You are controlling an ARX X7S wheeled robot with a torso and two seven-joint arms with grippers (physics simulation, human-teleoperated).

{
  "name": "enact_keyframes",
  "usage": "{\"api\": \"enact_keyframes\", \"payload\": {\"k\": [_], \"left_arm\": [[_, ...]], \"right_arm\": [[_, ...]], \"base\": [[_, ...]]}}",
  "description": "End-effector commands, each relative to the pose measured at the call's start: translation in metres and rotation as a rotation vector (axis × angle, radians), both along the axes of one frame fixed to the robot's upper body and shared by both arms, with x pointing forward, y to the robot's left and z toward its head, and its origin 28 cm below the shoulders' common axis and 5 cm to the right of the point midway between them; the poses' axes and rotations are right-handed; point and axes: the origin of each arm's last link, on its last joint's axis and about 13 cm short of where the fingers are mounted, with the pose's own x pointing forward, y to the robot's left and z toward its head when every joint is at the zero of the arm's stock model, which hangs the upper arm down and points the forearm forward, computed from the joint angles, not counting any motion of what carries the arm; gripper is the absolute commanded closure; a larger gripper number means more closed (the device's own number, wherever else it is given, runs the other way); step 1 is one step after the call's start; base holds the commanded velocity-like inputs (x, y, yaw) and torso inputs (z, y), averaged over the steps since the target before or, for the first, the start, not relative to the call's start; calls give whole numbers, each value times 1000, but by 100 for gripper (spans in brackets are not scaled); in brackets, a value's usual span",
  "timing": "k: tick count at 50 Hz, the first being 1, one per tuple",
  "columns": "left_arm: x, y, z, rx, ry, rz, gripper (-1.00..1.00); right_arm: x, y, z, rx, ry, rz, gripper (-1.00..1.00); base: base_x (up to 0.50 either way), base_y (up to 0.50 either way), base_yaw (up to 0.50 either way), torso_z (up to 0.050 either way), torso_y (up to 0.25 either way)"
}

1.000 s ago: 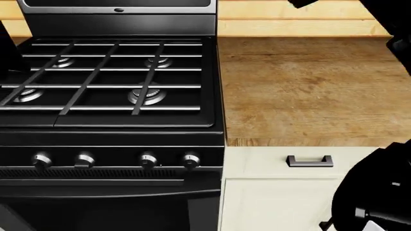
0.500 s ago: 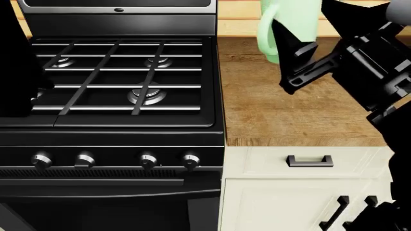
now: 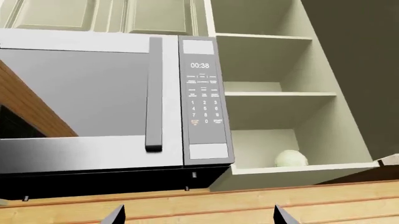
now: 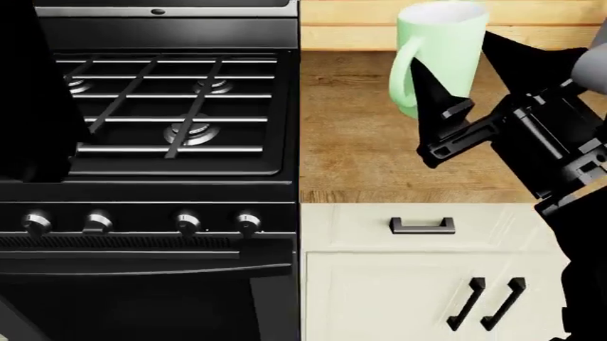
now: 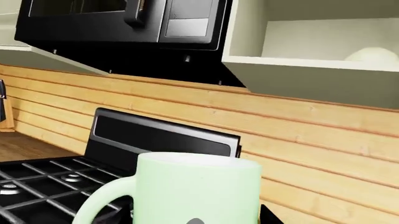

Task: Pick the mug from the cabinet, place it under the coffee machine dispenser, and press the start button.

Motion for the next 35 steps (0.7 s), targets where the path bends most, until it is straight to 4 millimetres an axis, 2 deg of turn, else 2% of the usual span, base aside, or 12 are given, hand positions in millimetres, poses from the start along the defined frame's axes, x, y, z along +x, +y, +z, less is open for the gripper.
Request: {"api": "enact_keyframes", "payload": {"k": [1,9,35], "left_arm": [[0,-2,-1,1,5,-5,-100],[0,-3,-1,-3,4,-8,-100],[-2,-1,-4,-13,-3,-4,-100]], "right_arm": [[0,-3,-5,5,-23,-29,100],[-2,-3,-7,15,-23,-42,100],[-3,0,-10,48,-9,-34,100]], "base": [[-238,-477,0,0,0],[-219,-495,0,0,0],[0,-500,0,0,1]]}}
